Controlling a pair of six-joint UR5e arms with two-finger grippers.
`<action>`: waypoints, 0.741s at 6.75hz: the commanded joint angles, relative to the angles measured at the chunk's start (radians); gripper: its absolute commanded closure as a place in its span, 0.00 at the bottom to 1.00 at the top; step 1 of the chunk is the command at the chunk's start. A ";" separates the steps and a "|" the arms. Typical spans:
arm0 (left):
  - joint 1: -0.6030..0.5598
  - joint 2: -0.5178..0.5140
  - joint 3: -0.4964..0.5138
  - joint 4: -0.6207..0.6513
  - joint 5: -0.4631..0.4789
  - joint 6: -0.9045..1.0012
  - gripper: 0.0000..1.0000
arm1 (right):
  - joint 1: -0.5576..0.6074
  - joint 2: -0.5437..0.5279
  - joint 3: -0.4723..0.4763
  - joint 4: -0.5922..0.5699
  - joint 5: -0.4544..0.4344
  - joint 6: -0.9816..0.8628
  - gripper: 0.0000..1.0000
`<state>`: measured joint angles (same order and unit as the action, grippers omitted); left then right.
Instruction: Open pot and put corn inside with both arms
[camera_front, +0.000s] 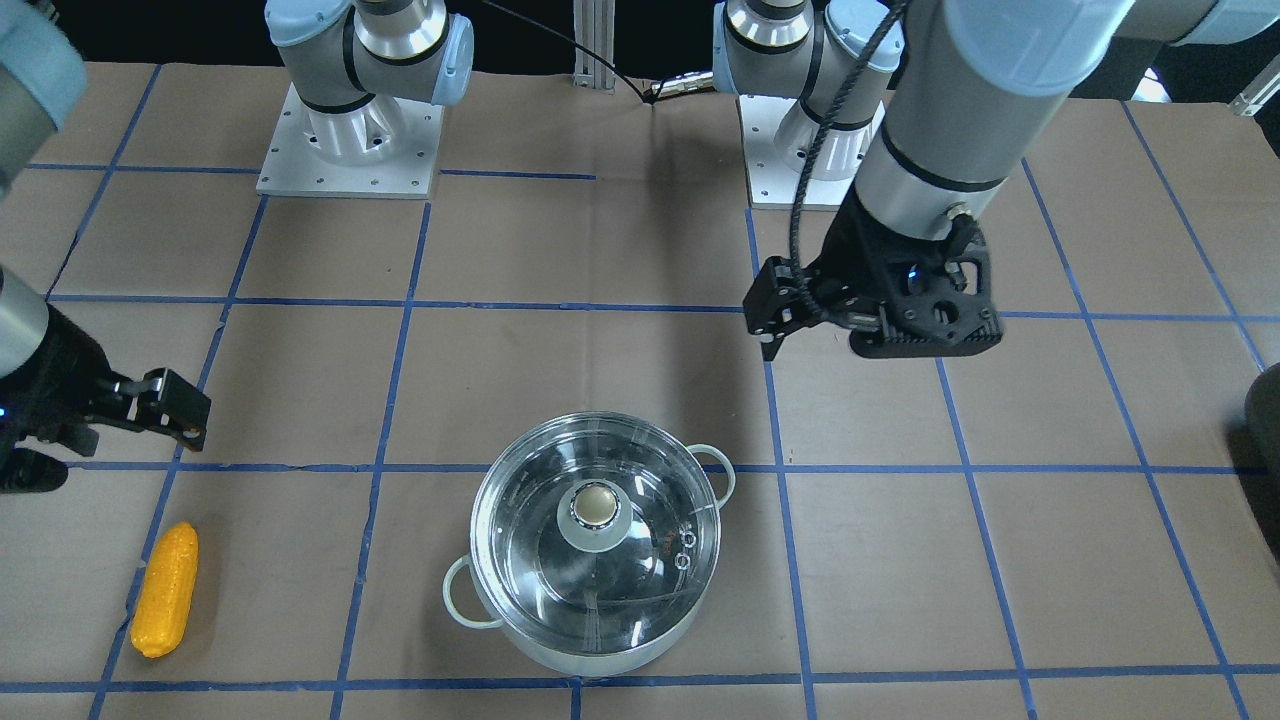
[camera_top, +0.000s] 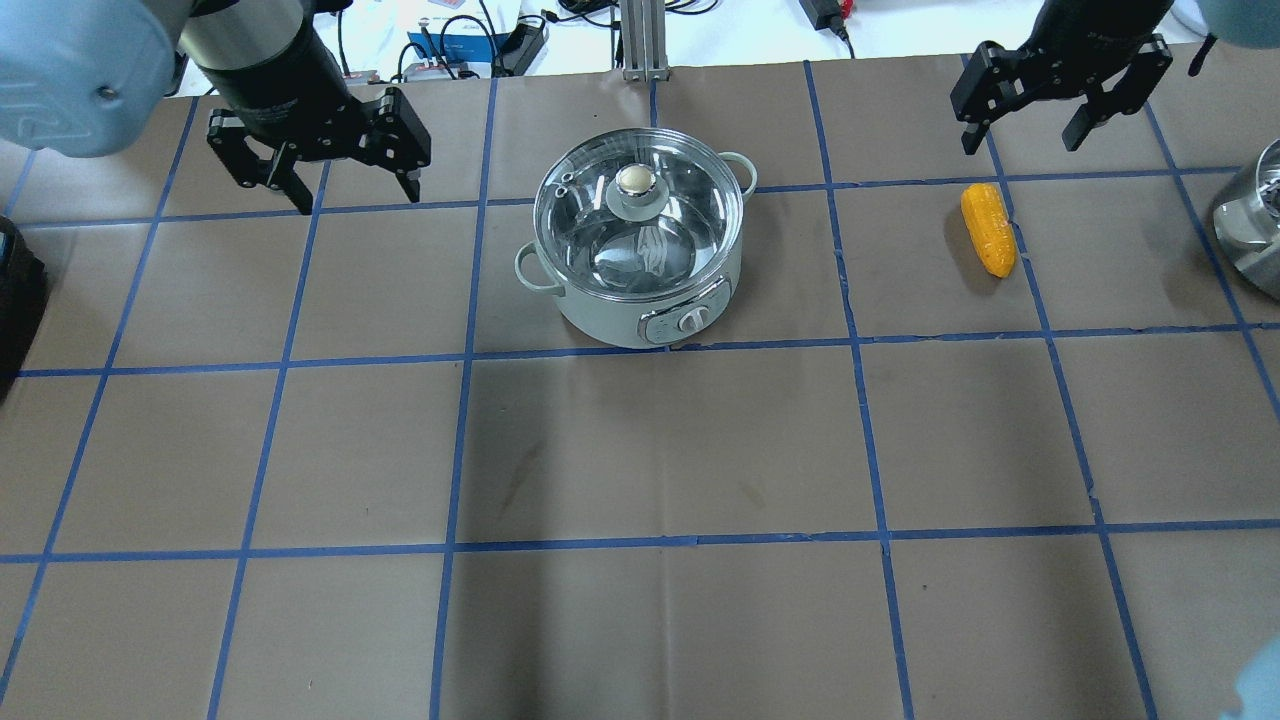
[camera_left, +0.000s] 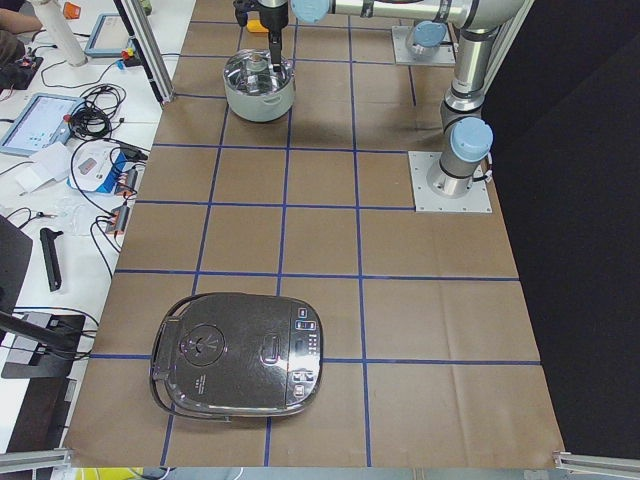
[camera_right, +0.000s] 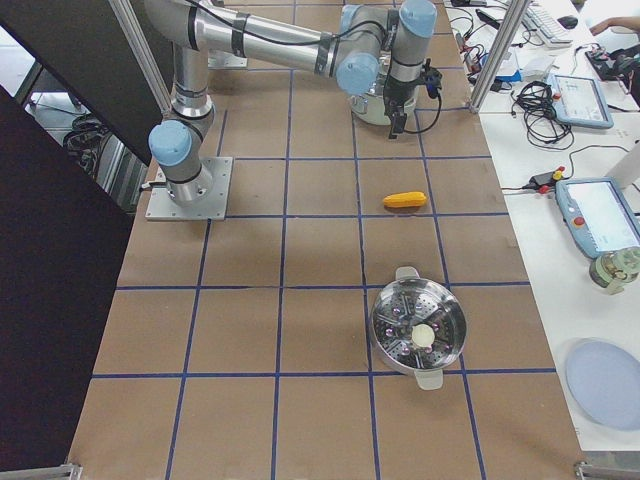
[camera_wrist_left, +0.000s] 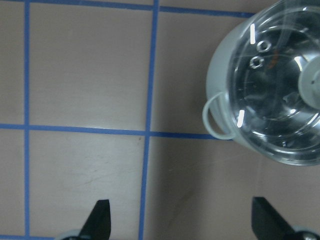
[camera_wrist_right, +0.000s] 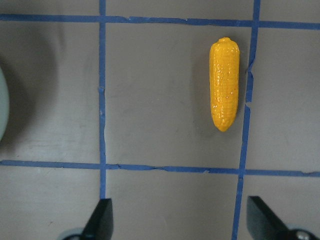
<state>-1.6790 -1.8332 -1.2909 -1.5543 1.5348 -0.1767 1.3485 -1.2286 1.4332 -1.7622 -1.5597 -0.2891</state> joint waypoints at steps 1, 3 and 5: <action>-0.122 -0.188 0.184 0.031 -0.005 -0.126 0.00 | -0.086 0.162 0.111 -0.258 0.000 -0.071 0.07; -0.149 -0.282 0.193 0.103 -0.005 -0.142 0.00 | -0.109 0.282 0.118 -0.379 0.015 -0.075 0.14; -0.154 -0.325 0.191 0.144 -0.016 -0.168 0.00 | -0.109 0.293 0.108 -0.387 0.016 -0.073 0.36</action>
<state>-1.8299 -2.1293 -1.1007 -1.4387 1.5231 -0.3344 1.2405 -0.9476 1.5450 -2.1360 -1.5452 -0.3630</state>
